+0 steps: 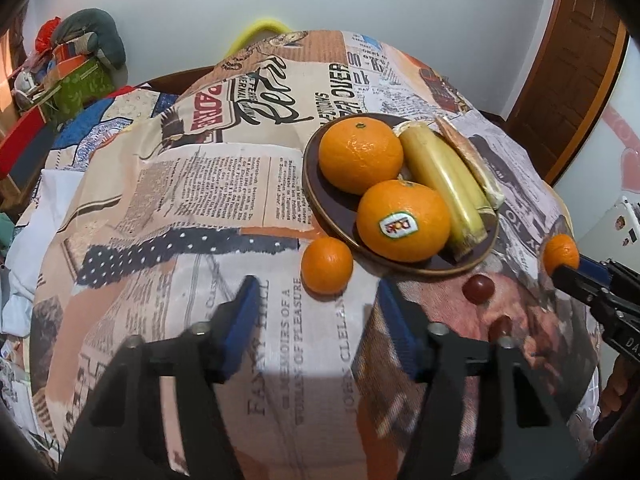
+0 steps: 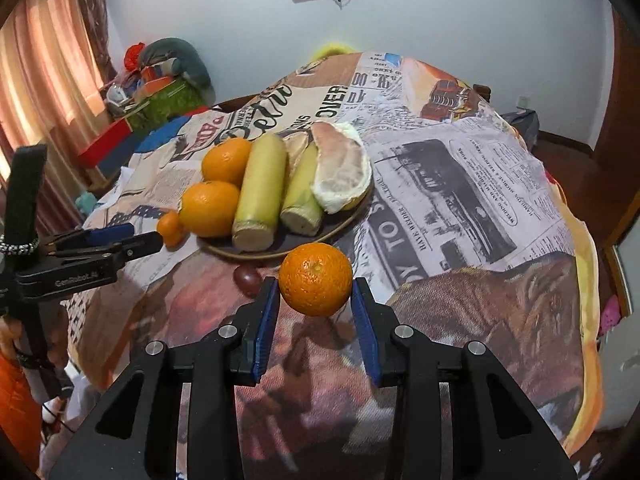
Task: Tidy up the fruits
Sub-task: 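Carry the mandarin toward the plate with the right tool while the left tool grasps another mandarin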
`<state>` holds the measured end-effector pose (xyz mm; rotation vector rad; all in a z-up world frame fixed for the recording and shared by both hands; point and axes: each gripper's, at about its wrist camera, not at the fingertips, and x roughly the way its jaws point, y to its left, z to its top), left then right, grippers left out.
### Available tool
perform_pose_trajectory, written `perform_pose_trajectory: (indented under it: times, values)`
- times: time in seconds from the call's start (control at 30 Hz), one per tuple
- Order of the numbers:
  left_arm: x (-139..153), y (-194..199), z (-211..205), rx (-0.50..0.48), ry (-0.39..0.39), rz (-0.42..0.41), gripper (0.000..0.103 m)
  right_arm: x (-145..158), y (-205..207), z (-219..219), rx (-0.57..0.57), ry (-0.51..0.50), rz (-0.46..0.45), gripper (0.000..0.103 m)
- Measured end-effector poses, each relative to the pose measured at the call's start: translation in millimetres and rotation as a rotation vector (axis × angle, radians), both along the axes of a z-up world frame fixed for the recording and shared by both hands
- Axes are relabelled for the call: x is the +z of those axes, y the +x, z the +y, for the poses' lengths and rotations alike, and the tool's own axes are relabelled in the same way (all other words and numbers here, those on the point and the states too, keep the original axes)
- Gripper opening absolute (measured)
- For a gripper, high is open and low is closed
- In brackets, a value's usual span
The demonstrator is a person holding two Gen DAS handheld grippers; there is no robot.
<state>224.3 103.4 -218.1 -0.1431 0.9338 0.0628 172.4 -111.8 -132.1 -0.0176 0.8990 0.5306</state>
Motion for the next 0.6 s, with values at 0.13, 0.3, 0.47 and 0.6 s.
perform_pose_trajectory:
  times: [0.13,0.3,0.47,0.6]
  values:
    - [-7,9,4,0.003,-0.011,0.011,0.044,-2,4,1,-0.001,0.000,0.001,0.034]
    - [-10,13,1,-0.020,-0.027,-0.005,0.036,-4,7,1,0.004,-0.002,0.004,0.034]
    - [-14,18,-6,-0.043,-0.014,-0.008,0.031,-3,9,3,0.007,0.003,0.004,0.034]
    - [-13,19,-5,-0.041,-0.015,-0.009,0.030,-1,12,4,0.012,0.012,0.001,0.034]
